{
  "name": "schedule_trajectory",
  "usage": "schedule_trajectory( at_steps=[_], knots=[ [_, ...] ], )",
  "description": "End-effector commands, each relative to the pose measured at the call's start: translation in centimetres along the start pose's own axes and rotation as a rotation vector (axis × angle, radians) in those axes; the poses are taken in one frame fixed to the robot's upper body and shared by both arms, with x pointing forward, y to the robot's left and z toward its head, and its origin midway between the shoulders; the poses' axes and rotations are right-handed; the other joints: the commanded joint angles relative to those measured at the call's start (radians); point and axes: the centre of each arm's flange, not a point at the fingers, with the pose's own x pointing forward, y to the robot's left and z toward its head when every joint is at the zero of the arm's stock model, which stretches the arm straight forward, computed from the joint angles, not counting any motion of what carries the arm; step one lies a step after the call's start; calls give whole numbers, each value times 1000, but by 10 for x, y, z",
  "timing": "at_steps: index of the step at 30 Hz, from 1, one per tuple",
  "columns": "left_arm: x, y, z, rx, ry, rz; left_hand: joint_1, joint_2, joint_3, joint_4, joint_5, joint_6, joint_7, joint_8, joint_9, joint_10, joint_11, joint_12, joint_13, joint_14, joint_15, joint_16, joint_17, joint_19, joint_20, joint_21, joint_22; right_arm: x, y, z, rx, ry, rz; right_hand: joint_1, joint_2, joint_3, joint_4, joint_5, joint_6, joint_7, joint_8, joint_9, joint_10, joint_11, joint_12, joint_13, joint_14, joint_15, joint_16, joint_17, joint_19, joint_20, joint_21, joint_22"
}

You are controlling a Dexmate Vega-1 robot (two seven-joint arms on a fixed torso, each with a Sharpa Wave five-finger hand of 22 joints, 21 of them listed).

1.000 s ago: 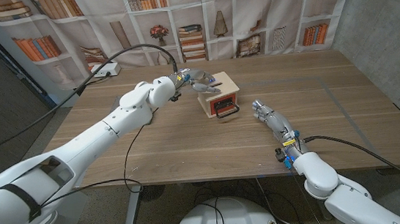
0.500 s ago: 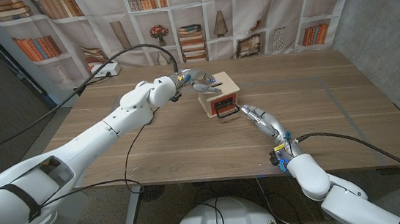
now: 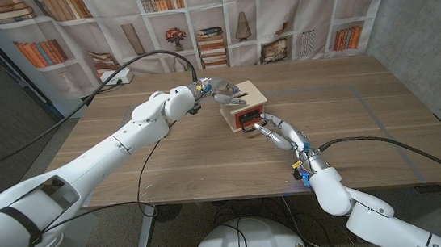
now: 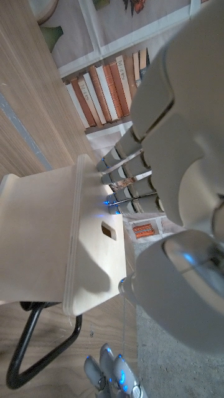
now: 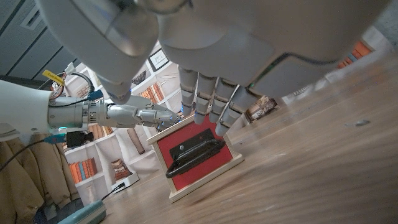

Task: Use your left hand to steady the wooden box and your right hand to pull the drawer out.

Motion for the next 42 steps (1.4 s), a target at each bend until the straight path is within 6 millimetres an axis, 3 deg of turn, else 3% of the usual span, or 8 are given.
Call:
schedule_trajectory(
  at_steps=[1, 7, 19, 42],
  knots=[
    [-2, -2, -1, -5, 12, -17, 5, 4, -4, 3, 6, 31, 23, 1, 5, 33, 14, 1, 4, 8, -37, 3, 6, 9, -50, 2, 1, 5, 4, 7, -190, -60, 28, 23, 2, 8, -14, 5, 10, -11, 4, 2, 7, -15, 0, 3, 10, -24, -5, 1, 6, -68, -4, 2],
    [2, -2, 3, 6, 12, -31, 5, 4, -6, 3, 8, 32, 22, 0, 5, 35, 13, 1, 4, 8, -36, 2, 6, 10, -48, 1, 1, 6, 9, 8, -294, -79, 58, 61, -9, 16, -46, 6, 20, -25, 5, 2, 17, -31, 0, 4, 14, -28, -8, -1, 11, -70, -11, 1],
    [-2, 0, 7, 26, 21, -35, 3, 4, -10, 3, 11, 34, 26, -3, 5, 34, 16, -3, 4, 10, -36, 0, 5, 9, -46, -1, 1, 17, 12, 1, -374, -68, 106, 122, -8, 35, -84, 10, 13, -38, -1, 2, 12, -44, -7, 4, 12, -42, -13, -2, 16, -76, -21, 1],
    [-2, -2, -1, 27, 20, -49, 2, 5, -16, 3, 17, 35, 25, -9, 5, 39, 19, -5, 4, 11, -34, -2, 5, 9, -45, -4, 1, 31, 11, 2, -547, -62, 124, 185, -16, 51, -109, 11, 23, -48, 1, 2, 16, -51, -10, 4, 6, -43, -16, -2, 10, -75, -36, 1]
  ],
)
